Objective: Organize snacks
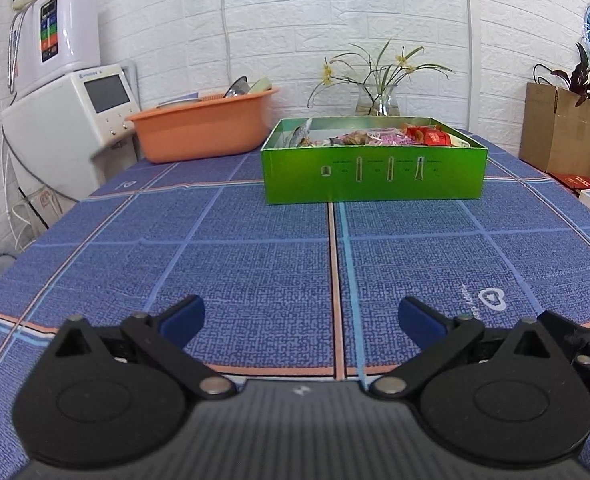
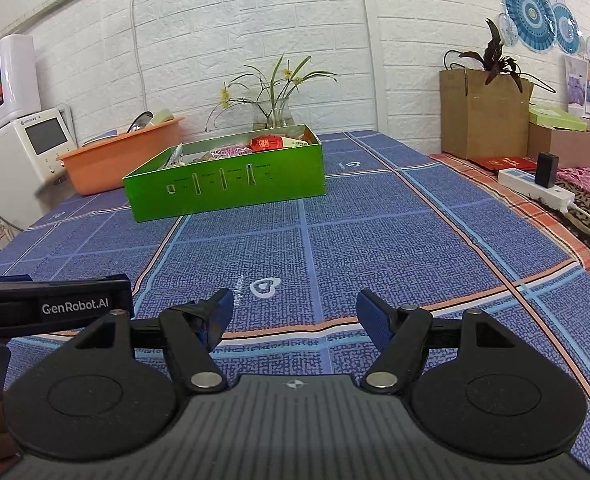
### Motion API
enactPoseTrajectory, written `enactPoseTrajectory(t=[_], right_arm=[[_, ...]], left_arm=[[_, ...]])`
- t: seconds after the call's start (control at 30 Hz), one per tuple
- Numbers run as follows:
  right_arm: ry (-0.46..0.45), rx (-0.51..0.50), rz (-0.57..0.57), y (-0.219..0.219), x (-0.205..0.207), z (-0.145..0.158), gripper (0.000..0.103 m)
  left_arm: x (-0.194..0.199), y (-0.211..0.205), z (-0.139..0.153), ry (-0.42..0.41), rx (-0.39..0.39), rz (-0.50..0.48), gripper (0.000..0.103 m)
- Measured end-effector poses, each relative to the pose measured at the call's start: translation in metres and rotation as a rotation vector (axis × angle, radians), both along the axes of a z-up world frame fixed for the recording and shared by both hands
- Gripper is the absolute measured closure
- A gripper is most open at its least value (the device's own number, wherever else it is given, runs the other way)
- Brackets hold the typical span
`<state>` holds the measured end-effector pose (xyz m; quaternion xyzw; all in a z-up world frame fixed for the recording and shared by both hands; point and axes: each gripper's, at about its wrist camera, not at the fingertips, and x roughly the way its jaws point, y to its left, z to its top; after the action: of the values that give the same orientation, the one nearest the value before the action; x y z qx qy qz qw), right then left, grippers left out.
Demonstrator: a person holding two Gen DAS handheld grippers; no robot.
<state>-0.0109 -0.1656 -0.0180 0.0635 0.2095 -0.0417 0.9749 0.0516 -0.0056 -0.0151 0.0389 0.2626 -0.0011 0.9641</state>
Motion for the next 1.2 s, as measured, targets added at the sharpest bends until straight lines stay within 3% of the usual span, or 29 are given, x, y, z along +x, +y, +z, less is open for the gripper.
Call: enactPoseTrajectory(t=[1.2], right_arm=[[0.032,-0.015,-0.022,-0.003,0.002,-0.003,0.0]], left_arm=[[0.0,0.001,-0.008,0.033,-0.054,-0.016,0.0]])
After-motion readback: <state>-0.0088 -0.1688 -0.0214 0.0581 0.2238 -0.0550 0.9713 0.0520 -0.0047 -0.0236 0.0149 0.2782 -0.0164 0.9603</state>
